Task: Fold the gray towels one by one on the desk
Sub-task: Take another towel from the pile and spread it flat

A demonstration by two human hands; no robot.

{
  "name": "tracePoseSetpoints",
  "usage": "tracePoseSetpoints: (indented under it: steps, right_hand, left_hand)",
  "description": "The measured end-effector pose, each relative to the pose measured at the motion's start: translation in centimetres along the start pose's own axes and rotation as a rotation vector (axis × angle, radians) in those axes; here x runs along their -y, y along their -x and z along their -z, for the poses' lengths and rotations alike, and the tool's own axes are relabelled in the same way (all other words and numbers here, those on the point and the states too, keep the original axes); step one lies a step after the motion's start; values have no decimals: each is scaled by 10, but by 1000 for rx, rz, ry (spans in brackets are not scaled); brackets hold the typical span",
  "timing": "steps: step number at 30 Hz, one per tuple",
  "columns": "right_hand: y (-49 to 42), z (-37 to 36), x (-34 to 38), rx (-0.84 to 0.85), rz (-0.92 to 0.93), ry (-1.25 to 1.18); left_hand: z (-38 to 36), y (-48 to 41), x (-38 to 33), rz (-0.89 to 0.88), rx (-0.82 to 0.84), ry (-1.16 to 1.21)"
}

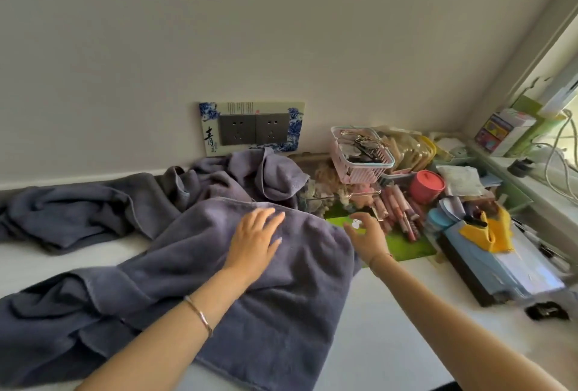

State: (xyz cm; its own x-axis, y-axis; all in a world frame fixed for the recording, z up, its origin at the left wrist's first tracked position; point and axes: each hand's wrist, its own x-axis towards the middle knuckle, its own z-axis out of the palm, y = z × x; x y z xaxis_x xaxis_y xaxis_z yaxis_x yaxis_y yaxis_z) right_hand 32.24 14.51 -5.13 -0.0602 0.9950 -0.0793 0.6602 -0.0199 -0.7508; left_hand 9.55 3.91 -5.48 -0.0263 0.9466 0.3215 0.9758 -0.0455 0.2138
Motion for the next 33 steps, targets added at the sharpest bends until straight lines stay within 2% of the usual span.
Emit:
tracePoseSetpoints:
  steps: [2,4,6,9,11,14,17,21,24,28,30,33]
  right_hand:
    - [20,-8,-34,-42,-95,-89]
    - [37,-11,-58,-82,-234,-191]
    - [48,-16,-76,-60,-342,-272]
    - [51,-24,-86,-48,-368,-392]
    - [50,-27,-81,-12,-408,-558]
    - [55,-35,-74,178,-588,-819]
    - [64,-45,-78,263,-699,-915]
    - [73,-48,-79,280,-683,-998]
    - [74,-43,-81,301,-627,-982]
    - [71,-33,-87,366,-526,-1018]
    - [72,-26,-92,381,-502,-932]
    - [66,-7,-98,292,-459,-709]
  left_hand:
    - [-38,36,-17,-75,198,5]
    - [-66,64,-25,-31,406,-40]
    - [-86,82,-26,33,501,-73]
    - [-97,89,-25,88,561,-46]
    - [-96,87,-27,117,547,-50]
    - [-96,83,-29,87,483,-48]
    - [-89,79,-33,127,555,5]
    - [-85,86,-34,115,528,61]
    - [-81,102,-39,7,450,22]
    - [-85,123,-42,-10,459,7]
    - [-86,128,-45,-16,456,-7]
    - [-89,127,-50,-28,510,-35]
